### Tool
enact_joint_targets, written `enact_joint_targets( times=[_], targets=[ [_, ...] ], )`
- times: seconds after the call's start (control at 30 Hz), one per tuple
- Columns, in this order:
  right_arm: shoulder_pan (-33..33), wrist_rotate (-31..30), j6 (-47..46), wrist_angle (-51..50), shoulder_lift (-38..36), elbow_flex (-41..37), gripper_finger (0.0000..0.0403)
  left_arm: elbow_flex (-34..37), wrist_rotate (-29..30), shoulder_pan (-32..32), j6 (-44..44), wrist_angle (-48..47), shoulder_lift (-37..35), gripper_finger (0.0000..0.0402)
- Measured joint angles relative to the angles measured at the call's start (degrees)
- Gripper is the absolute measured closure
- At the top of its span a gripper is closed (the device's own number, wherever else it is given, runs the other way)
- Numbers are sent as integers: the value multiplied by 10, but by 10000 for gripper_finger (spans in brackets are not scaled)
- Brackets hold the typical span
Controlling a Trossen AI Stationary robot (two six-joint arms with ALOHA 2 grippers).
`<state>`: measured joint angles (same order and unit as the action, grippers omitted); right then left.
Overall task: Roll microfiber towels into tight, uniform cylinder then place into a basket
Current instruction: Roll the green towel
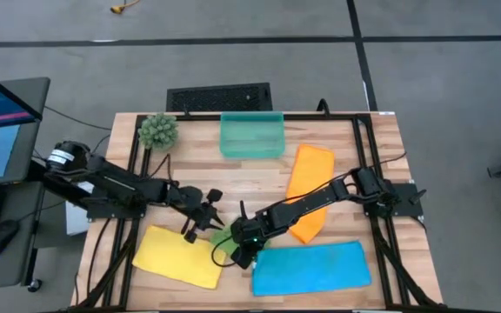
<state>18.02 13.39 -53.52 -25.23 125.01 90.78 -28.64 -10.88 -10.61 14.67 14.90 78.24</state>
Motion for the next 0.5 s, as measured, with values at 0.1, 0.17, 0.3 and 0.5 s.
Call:
enact_joint_targets(
  times=[0.1,0.17,0.3,0.5],
  targets=[
    [0,0,0,-5,0,0,388,-34,-26,18,5,-1,56,350],
    [0,0,0,-6,0,0,388,-61,-47,26,1,-10,88,350],
    [0,1,0,-13,0,0,388,-117,-81,28,11,-25,136,350],
    [0,2,-3,-21,0,0,388,-167,-89,35,61,-69,214,350]
  ],
)
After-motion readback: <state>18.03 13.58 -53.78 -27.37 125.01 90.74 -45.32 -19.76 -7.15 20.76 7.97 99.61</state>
